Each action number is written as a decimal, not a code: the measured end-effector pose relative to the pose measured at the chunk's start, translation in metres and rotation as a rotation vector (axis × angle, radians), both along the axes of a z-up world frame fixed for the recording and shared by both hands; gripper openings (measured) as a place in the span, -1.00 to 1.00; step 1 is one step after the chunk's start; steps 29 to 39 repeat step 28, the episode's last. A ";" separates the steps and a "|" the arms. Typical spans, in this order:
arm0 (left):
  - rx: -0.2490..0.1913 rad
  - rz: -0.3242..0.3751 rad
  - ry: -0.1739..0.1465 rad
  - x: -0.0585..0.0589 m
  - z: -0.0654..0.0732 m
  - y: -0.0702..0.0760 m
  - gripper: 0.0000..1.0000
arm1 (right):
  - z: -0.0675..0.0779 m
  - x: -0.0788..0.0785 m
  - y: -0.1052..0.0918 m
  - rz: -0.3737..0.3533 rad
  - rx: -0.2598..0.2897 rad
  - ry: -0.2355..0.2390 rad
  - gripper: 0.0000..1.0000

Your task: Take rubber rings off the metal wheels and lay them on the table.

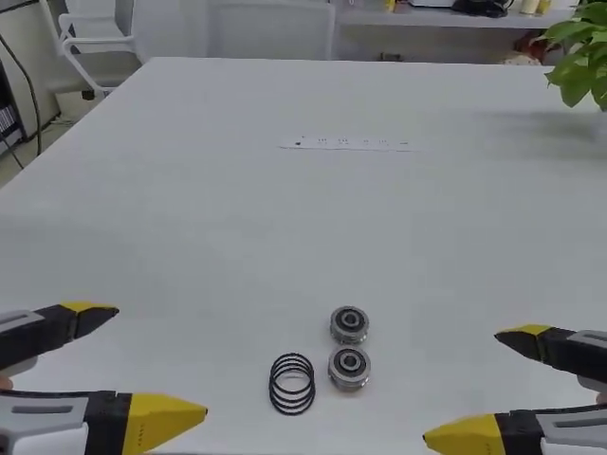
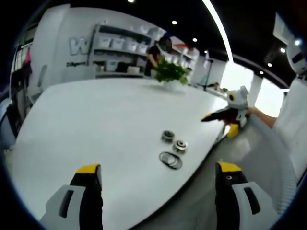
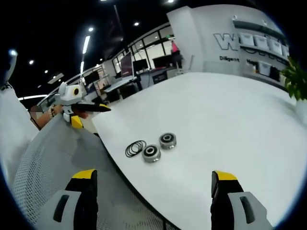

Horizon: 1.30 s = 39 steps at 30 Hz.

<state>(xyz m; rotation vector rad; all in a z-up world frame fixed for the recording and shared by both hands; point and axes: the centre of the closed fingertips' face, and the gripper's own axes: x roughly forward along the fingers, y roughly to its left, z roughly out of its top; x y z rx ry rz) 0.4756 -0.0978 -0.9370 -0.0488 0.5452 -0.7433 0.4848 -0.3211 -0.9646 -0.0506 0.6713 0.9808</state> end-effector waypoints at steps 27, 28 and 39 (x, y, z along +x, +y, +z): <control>0.021 0.042 0.010 0.001 -0.005 0.008 1.00 | -0.005 0.000 -0.008 0.003 -0.048 -0.015 0.86; 0.022 0.043 0.012 0.001 -0.006 0.008 1.00 | -0.005 0.000 -0.008 0.002 -0.042 -0.011 0.86; 0.022 0.043 0.012 0.001 -0.006 0.008 1.00 | -0.005 0.000 -0.008 0.002 -0.042 -0.011 0.86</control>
